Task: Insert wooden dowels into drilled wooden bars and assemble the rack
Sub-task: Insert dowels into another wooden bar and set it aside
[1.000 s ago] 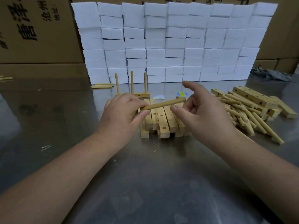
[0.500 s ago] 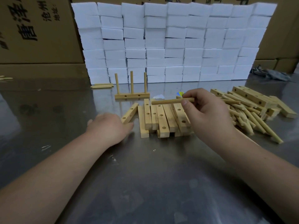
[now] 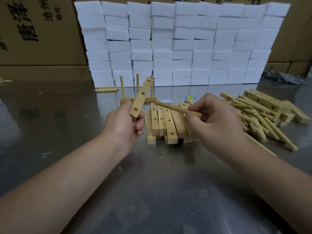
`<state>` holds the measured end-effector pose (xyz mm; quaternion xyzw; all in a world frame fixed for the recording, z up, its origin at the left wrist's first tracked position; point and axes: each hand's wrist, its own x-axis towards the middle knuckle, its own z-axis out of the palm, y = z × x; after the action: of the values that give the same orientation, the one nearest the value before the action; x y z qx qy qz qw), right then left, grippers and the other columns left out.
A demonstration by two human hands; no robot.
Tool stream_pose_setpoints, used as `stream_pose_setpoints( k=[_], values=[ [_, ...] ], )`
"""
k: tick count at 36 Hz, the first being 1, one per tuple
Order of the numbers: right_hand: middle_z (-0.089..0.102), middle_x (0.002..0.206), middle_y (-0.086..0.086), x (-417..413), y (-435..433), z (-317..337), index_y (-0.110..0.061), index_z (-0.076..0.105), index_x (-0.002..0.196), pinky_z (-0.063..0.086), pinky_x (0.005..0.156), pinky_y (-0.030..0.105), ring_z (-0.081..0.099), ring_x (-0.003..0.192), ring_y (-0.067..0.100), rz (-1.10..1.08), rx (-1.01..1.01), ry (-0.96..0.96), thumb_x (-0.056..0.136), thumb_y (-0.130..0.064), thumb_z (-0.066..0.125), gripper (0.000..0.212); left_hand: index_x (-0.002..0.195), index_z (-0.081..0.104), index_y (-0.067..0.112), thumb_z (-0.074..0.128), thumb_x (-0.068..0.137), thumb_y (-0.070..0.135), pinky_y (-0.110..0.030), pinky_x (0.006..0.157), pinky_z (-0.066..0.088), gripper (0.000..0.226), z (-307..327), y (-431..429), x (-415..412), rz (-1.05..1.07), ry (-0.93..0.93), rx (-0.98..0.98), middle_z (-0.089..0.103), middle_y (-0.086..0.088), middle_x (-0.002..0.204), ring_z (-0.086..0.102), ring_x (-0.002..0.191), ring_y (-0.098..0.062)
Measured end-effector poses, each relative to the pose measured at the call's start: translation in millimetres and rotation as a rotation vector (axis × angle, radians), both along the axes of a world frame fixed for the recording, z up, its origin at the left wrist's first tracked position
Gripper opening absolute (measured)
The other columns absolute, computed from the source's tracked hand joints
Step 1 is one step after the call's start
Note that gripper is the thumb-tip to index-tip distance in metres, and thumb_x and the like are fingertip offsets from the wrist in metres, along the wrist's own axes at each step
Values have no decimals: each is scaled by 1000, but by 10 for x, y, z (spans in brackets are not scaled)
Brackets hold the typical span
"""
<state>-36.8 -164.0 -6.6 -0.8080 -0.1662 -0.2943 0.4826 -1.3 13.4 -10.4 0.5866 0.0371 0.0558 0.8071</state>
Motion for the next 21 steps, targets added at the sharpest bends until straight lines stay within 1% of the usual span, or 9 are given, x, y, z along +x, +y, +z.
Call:
stream_pose_setpoints(
  k=[1, 2, 4, 6, 9, 11, 14, 16, 21],
  values=[
    [61, 62, -12, -6, 7, 3, -28, 54, 68, 39, 41, 15, 51, 46, 2, -3, -17, 2, 78, -10, 63, 22, 91, 57, 12, 33, 101, 31, -19, 39, 32, 33, 13, -20, -27, -49, 8, -49, 51, 2, 54, 35, 41, -9],
    [61, 64, -13, -12, 10, 6, -27, 54, 68, 38, 41, 14, 51, 47, 1, -7, -35, 5, 77, -9, 62, 22, 90, 57, 12, 33, 101, 30, -19, 39, 32, 32, 16, -34, -45, -84, 8, -73, 51, 1, 54, 35, 41, -9],
    [60, 65, -13, -23, 12, 18, -26, 53, 68, 37, 43, 16, 49, 47, 2, -11, -64, 13, 76, -9, 61, 21, 90, 57, 10, 35, 100, 24, -19, 40, 34, 28, 19, -56, -67, -141, 1, -106, 53, 1, 57, 39, 42, -8],
    [58, 60, -15, -29, 11, 24, -28, 51, 68, 35, 42, 16, 47, 46, 2, -7, -92, 29, 75, -11, 59, 20, 93, 58, 7, 39, 98, 18, -18, 42, 36, 22, 23, -55, -73, -191, 9, -147, 55, 1, 58, 42, 44, -7],
    [57, 60, -17, -40, 17, 21, -29, 49, 68, 35, 46, 20, 46, 46, 3, 7, -134, 50, 75, -14, 57, 19, 87, 56, 5, 40, 95, 15, -18, 45, 39, 21, 21, -27, -74, -249, 13, -194, 53, 0, 58, 44, 47, -8],
    [55, 58, -17, -47, 18, 18, -29, 48, 68, 33, 48, 22, 45, 46, 4, 21, -140, 61, 75, -14, 56, 18, 88, 55, 6, 38, 95, 16, -19, 47, 40, 21, 8, -16, -73, -272, -7, -176, 54, 0, 58, 45, 47, -9],
    [53, 57, -15, -49, 16, 15, -29, 48, 70, 32, 47, 23, 43, 46, 5, 34, -164, 80, 76, -14, 53, 16, 106, 56, 4, 34, 94, 16, -22, 49, 43, 28, -19, -26, -76, -272, -22, -125, 58, 1, 59, 46, 47, -9],
    [52, 58, -16, -47, 16, 17, -28, 48, 71, 32, 45, 19, 42, 47, 5, 40, -183, 82, 76, -14, 51, 15, 112, 54, 2, 32, 93, 15, -22, 48, 44, 32, -36, -40, -81, -259, -21, -127, 58, -1, 57, 47, 47, -10],
    [51, 57, -16, -49, 15, 2, -27, 48, 72, 33, 43, 17, 41, 46, 5, 61, -172, 70, 79, -11, 52, 18, 102, 55, 6, 30, 94, 13, -23, 44, 39, 28, -73, -80, -87, -146, -69, -70, 57, 0, 52, 46, 44, -11]
  ],
)
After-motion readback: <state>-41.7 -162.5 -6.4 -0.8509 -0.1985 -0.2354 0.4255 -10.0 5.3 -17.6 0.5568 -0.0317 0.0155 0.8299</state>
